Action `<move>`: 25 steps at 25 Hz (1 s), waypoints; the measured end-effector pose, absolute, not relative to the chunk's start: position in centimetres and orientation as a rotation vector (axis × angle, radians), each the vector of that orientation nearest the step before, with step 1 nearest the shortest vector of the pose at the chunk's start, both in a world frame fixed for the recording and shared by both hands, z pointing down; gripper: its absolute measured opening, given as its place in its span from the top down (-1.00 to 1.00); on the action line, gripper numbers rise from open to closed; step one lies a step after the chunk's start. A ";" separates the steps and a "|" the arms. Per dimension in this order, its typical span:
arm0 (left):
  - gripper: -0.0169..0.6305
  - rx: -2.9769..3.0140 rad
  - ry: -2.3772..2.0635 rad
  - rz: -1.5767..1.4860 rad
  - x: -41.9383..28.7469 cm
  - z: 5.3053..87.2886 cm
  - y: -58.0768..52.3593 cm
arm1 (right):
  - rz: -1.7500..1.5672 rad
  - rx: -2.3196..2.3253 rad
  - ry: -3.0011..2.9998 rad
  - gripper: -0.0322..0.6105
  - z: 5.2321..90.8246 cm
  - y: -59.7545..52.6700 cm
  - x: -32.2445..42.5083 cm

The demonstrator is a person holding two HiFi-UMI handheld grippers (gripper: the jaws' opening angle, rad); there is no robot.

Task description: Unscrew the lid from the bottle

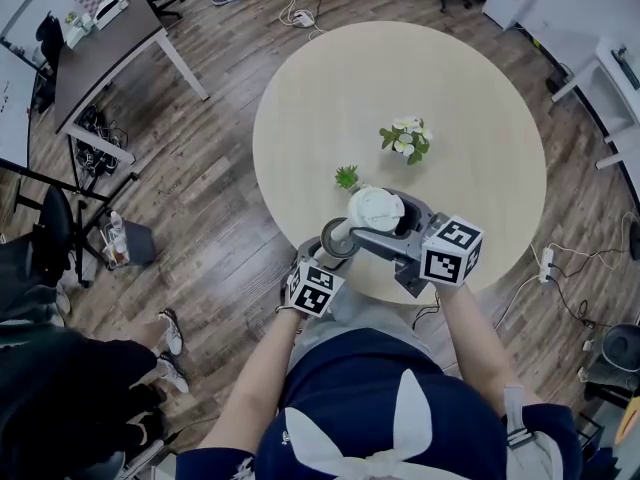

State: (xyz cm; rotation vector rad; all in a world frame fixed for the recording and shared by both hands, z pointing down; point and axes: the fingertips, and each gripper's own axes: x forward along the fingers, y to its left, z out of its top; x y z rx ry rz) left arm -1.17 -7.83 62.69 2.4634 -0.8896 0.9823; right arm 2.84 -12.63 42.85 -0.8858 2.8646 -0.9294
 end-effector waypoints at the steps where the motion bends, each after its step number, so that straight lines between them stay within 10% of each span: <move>1: -0.02 2.462 -0.890 0.983 -1.2 62.7 -7.8 | -0.943 -0.882 2.844 -0.51 42.7 -12.6 3.0; 25: -0.01 2.444 -0.890 1.010 -1.1 63.0 -7.8 | -0.918 -0.857 2.682 -0.51 40.5 -11.6 4.1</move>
